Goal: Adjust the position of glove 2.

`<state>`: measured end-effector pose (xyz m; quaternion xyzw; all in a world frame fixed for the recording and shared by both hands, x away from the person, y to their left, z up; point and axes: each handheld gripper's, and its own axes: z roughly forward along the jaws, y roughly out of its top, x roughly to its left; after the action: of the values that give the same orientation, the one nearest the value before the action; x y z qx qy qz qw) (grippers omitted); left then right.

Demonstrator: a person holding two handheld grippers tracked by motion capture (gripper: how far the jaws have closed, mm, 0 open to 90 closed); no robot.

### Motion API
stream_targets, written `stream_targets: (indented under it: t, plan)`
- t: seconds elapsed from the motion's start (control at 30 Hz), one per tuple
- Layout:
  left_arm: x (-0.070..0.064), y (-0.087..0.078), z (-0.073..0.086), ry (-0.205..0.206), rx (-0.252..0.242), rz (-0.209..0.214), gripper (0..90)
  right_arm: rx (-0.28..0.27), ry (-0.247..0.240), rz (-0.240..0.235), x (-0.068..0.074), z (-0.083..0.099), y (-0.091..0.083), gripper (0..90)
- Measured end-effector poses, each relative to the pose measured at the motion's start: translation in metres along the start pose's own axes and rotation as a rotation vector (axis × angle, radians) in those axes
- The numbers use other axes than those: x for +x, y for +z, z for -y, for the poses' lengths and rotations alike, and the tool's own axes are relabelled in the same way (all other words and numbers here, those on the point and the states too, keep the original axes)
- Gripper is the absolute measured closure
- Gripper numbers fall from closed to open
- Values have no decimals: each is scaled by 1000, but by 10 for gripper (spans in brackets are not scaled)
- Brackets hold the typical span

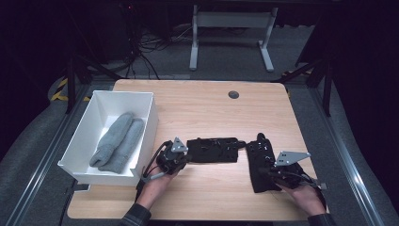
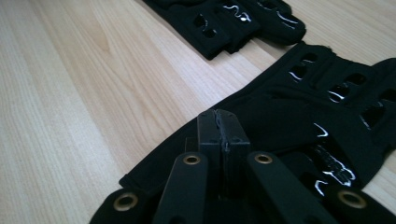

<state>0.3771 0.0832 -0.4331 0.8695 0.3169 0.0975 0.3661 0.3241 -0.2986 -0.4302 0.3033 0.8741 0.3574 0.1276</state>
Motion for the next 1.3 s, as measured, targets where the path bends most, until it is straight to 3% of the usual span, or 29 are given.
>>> stream_targets:
  t: [0.27,0.37,0.47,0.77,1.1,1.3]
  plan:
    - [24,28,-31,-26,20,-29,900,1,14,20,-6,5,-5,900]
    - [29,39,-34,-41,27,-33,900,7,17,24,-7,7,-6,900]
    - [31,55,-31,-44,85,-44,900,7,20,29,-9,10,-9,900]
    - [18,42,-23,-35,154,-31,900,16,36,53,-14,16,-14,900]
    - [1,24,-2,-21,175,84,900,53,47,52,-19,24,-11,900]
    - [-19,20,6,9,174,144,899,65,51,49,-20,25,-9,900]
